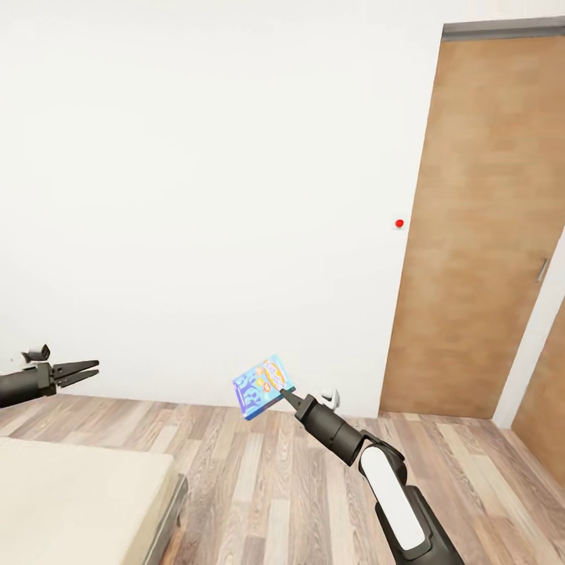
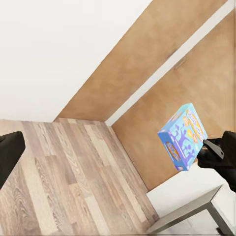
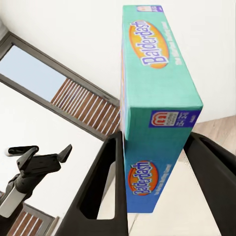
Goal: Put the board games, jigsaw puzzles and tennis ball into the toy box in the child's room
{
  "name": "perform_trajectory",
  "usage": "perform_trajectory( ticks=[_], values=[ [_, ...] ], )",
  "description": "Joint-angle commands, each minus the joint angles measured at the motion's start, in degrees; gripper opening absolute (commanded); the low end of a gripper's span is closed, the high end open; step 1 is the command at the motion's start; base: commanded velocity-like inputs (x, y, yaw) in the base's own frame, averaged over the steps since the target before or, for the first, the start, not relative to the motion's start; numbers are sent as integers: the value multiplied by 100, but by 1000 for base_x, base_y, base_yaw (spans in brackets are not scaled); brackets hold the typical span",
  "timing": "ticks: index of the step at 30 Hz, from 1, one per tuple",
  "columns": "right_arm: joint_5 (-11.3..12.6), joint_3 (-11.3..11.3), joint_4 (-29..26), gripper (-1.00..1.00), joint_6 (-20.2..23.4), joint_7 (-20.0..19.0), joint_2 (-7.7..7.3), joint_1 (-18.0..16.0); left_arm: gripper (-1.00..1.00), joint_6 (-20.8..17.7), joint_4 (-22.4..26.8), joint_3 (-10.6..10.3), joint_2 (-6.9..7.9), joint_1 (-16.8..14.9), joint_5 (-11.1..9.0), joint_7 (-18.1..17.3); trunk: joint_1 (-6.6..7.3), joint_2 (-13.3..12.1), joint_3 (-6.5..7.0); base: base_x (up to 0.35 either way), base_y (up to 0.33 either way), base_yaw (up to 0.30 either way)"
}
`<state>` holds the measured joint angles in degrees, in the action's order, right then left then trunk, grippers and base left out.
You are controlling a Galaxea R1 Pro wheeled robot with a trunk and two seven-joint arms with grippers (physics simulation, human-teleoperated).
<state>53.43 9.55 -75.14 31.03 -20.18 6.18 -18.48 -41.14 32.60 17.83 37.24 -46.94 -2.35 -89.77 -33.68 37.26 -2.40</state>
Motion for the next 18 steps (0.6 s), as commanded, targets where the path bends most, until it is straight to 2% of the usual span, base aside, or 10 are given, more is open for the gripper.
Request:
perform_trajectory(
  ticks=[1, 7, 18],
  values=[
    [47, -6, -1, -100, 34, -4, 1, -6, 100, -61, 1, 1, 3, -3, 2, -23, -1, 10, -11, -108, 59, -279],
    [39, 4, -7, -100, 34, 2, 11, -6, 100, -61, 1, 1, 3, -7, 2, -23, -1, 10, -11, -118, 71, -226],
    [68, -4, -1, -100, 35, -4, -1, -6, 100, -61, 1, 1, 3, -6, 6, -23, -1, 10, -63, -133, 101, -22]
  ],
)
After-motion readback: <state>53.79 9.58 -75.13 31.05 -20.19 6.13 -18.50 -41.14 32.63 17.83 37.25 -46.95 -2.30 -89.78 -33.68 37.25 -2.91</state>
